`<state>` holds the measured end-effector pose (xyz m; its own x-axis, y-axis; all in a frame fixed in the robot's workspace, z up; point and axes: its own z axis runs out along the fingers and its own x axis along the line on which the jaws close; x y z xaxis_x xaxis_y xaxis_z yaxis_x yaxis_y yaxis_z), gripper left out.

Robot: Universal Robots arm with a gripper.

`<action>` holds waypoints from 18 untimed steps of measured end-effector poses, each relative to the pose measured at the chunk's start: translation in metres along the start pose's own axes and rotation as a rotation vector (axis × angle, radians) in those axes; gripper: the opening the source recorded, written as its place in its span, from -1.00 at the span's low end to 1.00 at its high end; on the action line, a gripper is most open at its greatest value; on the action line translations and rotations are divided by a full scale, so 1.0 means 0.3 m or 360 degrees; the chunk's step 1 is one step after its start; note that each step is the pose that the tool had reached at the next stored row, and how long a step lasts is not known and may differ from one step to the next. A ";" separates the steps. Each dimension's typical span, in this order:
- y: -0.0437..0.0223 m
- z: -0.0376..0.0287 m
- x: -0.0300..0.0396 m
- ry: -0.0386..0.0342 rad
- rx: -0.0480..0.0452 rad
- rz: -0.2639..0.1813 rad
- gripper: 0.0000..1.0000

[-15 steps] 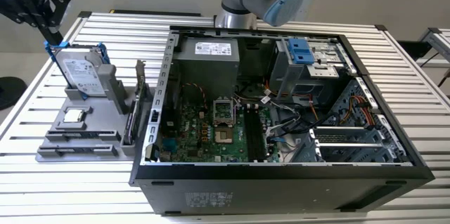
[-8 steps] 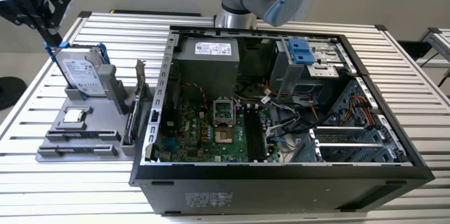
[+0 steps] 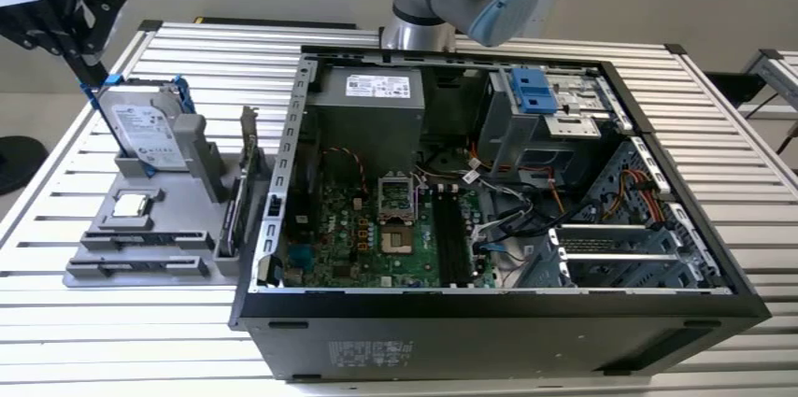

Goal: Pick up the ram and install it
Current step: 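Reach for the ram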

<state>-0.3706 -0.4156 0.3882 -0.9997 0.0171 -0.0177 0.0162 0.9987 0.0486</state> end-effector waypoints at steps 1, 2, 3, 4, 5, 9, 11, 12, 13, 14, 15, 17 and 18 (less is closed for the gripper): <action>-0.003 0.000 0.000 0.0000 0.0000 -0.0002 -1.00; -0.007 0.000 0.000 0.0000 0.0000 -0.0004 -1.00; -0.010 0.000 0.000 0.0001 0.0000 -0.0006 -1.00; -0.013 0.000 0.000 0.0001 0.0000 -0.0007 -1.00; -0.016 0.000 0.000 0.0001 0.0000 -0.0009 -1.00; -0.033 0.000 -0.001 0.0002 0.0000 -0.0016 -1.00; -0.040 0.000 -0.001 0.0002 0.0000 -0.0019 -1.00; -0.043 0.000 -0.001 0.0002 0.0000 -0.0021 -1.00; -0.047 0.000 -0.001 0.0002 0.0000 -0.0023 -1.00; -0.051 0.000 -0.001 0.0003 0.0000 -0.0025 -1.00; -0.055 0.000 -0.001 0.0003 -0.0001 -0.0027 -1.00; -0.062 0.000 -0.001 0.0003 -0.0001 -0.0030 -1.00; -0.065 0.000 -0.001 0.0003 -0.0001 -0.0031 -1.00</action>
<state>-0.3706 -0.4351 0.3874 -0.9999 -0.0028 -0.0167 -0.0036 0.9988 0.0487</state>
